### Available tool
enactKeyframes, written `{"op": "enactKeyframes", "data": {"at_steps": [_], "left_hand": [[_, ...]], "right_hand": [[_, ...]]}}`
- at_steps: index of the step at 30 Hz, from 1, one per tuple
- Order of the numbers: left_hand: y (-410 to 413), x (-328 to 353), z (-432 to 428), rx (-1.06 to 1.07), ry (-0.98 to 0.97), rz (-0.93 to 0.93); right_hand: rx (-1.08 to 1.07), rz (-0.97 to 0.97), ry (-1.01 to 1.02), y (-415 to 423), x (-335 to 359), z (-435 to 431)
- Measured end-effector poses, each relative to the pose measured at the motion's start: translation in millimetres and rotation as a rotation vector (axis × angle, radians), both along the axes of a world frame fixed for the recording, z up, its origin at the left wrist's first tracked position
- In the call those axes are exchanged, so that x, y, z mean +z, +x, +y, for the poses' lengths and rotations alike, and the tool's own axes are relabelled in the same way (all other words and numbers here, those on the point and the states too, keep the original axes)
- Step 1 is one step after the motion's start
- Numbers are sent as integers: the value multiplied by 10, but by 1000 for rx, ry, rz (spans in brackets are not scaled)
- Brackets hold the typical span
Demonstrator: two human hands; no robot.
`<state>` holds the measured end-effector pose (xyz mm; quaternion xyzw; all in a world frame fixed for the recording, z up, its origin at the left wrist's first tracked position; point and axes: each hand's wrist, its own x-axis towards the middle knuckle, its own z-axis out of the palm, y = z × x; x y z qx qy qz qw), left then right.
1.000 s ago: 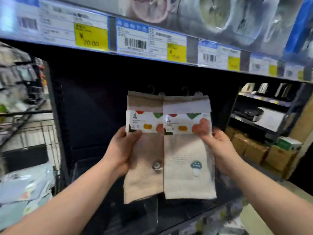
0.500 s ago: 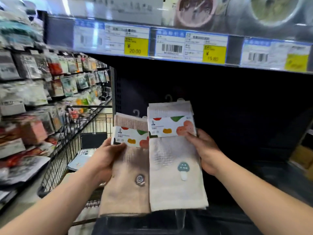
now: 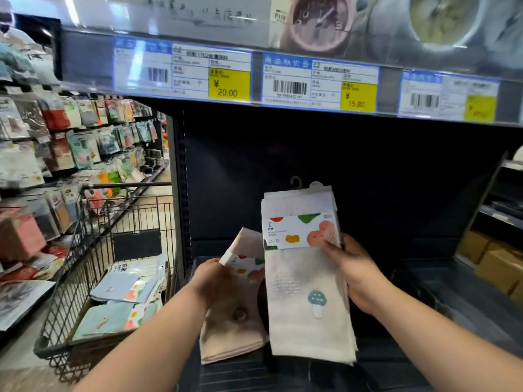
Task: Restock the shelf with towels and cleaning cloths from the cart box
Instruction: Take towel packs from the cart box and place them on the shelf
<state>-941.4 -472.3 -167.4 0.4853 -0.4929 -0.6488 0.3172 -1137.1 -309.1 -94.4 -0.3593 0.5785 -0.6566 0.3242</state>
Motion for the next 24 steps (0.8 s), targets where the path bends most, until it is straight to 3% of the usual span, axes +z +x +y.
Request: {"op": "enactKeyframes", "data": {"at_steps": [4,8,12,17,24], "left_hand": [[-55,-250,-222,79,-96,-130],[-20,-183,-105,126,-50,11],[-60,-378,-286,147,-22,33],[150,280,157,51,5,75],[435,315,127,8,142,233]], "right_hand": [[-31,-10,-8,-2,-3,64],[-17,-5,-14,42,-12,68],[8,-22,7,144,-30,2],[73,-128,21,309,-82,-145],[202,-312,153,658,-276,-460]]}}
